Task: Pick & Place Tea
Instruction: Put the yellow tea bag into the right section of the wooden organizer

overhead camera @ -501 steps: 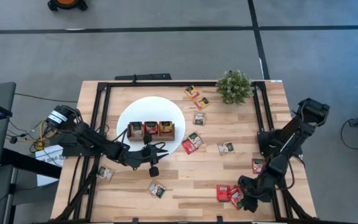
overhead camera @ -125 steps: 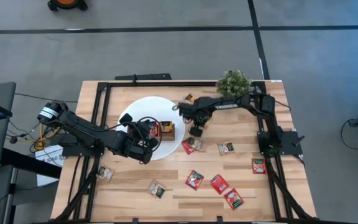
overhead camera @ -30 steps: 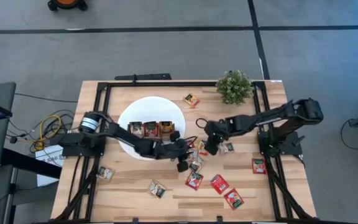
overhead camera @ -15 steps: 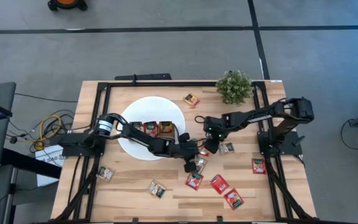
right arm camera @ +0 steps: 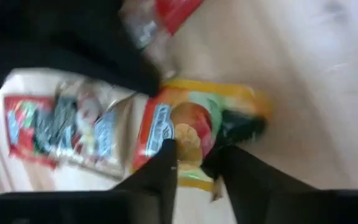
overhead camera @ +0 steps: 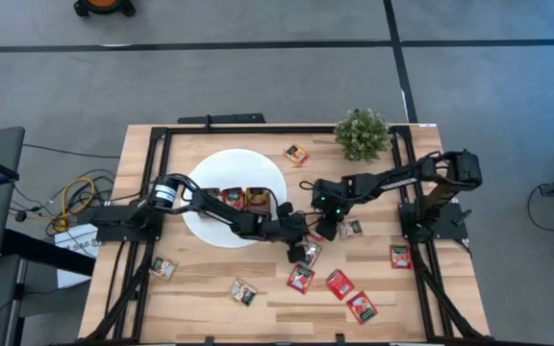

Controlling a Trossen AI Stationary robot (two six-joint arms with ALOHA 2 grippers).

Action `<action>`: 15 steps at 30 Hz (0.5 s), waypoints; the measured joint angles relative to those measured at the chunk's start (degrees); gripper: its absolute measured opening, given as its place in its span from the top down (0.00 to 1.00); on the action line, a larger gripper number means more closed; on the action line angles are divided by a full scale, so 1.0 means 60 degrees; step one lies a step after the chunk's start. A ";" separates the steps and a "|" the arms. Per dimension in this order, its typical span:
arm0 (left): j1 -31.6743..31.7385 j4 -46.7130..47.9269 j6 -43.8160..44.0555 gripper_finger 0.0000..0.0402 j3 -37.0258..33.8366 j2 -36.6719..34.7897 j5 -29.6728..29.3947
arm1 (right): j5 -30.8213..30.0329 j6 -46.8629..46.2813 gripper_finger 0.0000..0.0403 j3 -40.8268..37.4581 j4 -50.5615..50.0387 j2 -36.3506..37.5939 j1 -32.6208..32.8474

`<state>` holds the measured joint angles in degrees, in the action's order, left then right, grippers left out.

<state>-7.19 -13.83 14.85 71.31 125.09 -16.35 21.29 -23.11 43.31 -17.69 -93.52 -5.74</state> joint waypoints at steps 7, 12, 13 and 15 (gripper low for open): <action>-0.0046 0.0975 -0.0102 1.00 -0.0035 -0.0497 -0.0834 | -0.0757 0.0361 0.97 0.0004 -0.0586 0.0218 0.0553; -0.0362 0.2284 -0.0123 1.00 -0.0044 -0.1338 -0.2347 | -0.3381 0.0152 0.99 0.0011 -0.1334 0.1142 0.1403; -0.0410 0.2321 -0.0125 0.99 -0.0044 -0.1469 -0.2468 | -0.3939 0.0135 0.99 0.0011 -0.1326 0.1373 0.1670; -0.0505 0.2044 -0.0276 0.97 -0.0040 -0.1579 -0.2515 | -0.4954 0.0189 0.99 0.0022 -0.1185 0.1719 0.2276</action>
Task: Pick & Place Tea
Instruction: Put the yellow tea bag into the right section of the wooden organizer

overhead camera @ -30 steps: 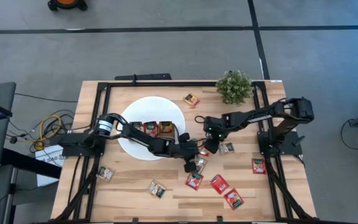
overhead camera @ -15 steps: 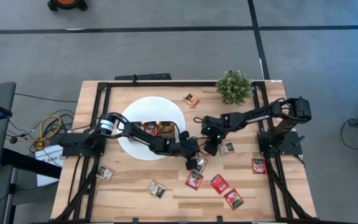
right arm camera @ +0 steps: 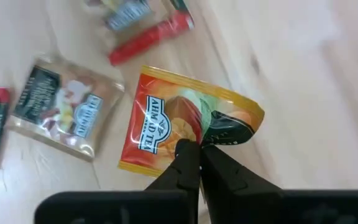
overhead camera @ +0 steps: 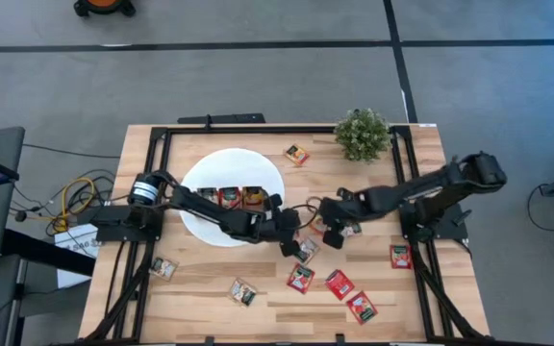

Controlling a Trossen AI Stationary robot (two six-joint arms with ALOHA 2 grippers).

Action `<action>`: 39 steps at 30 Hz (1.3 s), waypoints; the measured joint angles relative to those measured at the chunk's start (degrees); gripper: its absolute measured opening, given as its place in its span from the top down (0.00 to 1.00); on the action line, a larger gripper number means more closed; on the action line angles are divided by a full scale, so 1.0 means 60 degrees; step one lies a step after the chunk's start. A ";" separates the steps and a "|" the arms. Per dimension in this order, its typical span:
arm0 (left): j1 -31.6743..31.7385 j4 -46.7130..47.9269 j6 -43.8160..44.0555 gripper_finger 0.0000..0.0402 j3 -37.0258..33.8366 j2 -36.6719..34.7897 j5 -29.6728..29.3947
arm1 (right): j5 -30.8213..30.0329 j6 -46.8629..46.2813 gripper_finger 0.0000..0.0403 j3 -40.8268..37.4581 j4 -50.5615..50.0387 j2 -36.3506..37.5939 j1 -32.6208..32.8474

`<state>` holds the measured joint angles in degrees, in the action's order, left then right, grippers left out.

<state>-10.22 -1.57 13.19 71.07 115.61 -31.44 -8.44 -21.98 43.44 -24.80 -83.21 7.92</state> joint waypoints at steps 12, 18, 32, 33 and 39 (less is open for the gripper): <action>0.0147 -0.2492 0.0030 0.57 0.0000 0.0051 0.1803 | -0.4139 0.0426 1.00 0.0084 0.0245 0.0352 0.2860; 0.0333 -0.2675 0.0075 0.53 0.0000 0.0025 0.2300 | -0.4416 0.0447 1.00 0.0098 -0.0111 0.0221 0.3072; 0.0886 -0.3418 0.0639 0.54 0.0005 0.0004 0.3572 | -0.5447 0.0251 1.00 0.0094 -0.0660 -0.0917 0.3558; 0.0940 -0.3453 0.0763 0.54 0.0011 0.0020 0.3628 | -0.5556 0.0308 1.00 0.0149 -0.0645 -0.1020 0.3575; 0.1097 -0.3479 0.1023 0.54 0.0011 0.0109 0.3537 | -0.6017 0.0829 1.00 0.0502 -0.0598 -0.1338 0.3611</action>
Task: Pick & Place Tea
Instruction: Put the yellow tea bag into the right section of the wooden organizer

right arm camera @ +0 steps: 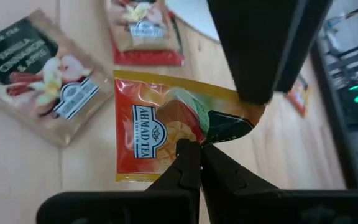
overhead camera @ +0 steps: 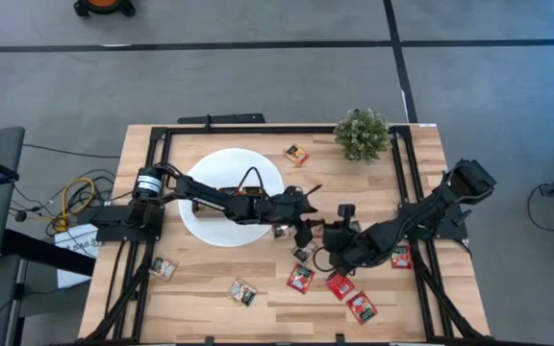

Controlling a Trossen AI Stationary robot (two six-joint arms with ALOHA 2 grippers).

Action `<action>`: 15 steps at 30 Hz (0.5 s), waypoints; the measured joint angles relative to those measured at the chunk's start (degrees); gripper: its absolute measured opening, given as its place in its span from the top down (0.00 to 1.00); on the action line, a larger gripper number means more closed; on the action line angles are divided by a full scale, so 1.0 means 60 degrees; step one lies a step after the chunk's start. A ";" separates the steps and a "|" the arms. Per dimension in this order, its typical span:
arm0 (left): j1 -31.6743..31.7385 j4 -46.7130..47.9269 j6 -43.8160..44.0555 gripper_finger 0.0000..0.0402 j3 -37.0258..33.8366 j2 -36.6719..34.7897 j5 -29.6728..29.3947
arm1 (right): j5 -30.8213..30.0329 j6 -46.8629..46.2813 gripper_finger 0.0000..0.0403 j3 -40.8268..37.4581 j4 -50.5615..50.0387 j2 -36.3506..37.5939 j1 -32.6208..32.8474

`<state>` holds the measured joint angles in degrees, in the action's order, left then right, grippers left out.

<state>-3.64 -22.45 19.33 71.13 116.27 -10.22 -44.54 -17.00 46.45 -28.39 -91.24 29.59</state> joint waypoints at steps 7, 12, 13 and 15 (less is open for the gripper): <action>-0.0015 0.0202 -0.0020 0.54 0.0000 0.0000 0.0207 | -0.0304 0.0379 1.00 0.0413 0.0023 0.0000 0.0028; -0.0033 0.0060 -0.0073 0.65 0.0000 0.0000 0.0271 | -0.0345 0.0584 1.00 0.0594 0.0049 0.0000 0.0047; -0.0033 0.0049 -0.0084 0.69 0.0000 0.0000 0.0291 | -0.0338 0.0585 1.00 0.0615 0.0031 0.0000 0.0047; -0.0036 0.0035 -0.0150 0.78 0.0000 0.0000 0.0338 | -0.0319 0.0577 1.00 0.0631 0.0036 0.0000 0.0045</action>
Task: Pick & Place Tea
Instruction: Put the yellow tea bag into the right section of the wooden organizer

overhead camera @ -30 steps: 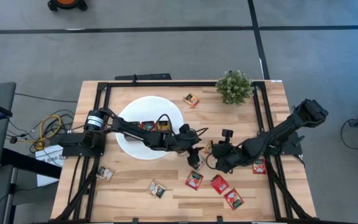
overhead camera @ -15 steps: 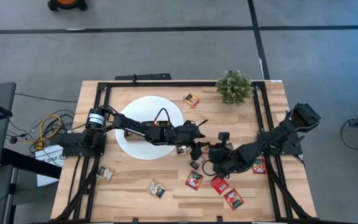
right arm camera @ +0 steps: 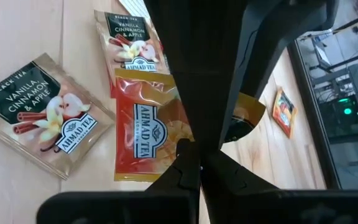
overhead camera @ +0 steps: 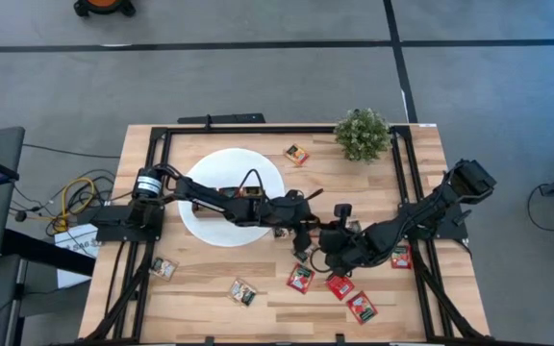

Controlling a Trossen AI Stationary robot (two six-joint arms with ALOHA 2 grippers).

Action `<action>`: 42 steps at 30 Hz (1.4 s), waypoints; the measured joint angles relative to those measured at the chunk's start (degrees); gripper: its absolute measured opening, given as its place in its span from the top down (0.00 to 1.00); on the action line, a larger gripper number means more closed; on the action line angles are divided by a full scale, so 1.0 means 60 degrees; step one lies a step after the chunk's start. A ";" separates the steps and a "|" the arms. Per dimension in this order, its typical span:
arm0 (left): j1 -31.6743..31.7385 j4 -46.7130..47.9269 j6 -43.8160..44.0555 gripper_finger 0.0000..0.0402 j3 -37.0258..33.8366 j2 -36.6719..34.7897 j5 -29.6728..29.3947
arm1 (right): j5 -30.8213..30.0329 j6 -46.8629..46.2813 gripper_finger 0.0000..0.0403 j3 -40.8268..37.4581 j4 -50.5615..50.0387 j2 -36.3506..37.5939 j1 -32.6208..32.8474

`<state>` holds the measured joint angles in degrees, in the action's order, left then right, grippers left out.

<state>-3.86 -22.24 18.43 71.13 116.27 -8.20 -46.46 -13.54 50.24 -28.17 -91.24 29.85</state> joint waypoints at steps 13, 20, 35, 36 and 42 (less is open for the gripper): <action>-0.0592 0.1345 -0.1664 1.00 0.0000 -0.0696 -0.2340 | -0.0006 -0.2633 0.65 0.0051 -0.1828 0.0523 0.0231; -0.0988 0.3876 -0.1977 1.00 -0.0406 -0.2416 -0.3837 | -0.0368 -0.3346 0.51 0.0046 -0.1956 0.0486 0.0894; -0.0526 -0.0204 -0.3285 1.00 -0.7037 -0.6451 -0.3897 | -0.0564 -0.2946 0.57 0.0029 -0.1531 0.0481 0.1234; -0.0481 -0.0751 -0.3359 1.00 -0.7308 -0.6439 -0.3743 | -0.0552 -0.2794 0.58 0.0038 -0.1369 0.0481 0.1174; -0.0080 -0.2317 -0.3387 0.97 -0.8076 -0.6368 -0.3284 | -0.0498 -0.1694 0.59 0.0047 -0.0440 0.0481 0.0862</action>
<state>-4.34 -36.14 -1.89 22.67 78.06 -27.90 -49.44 -23.70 50.52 -30.81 -88.36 35.03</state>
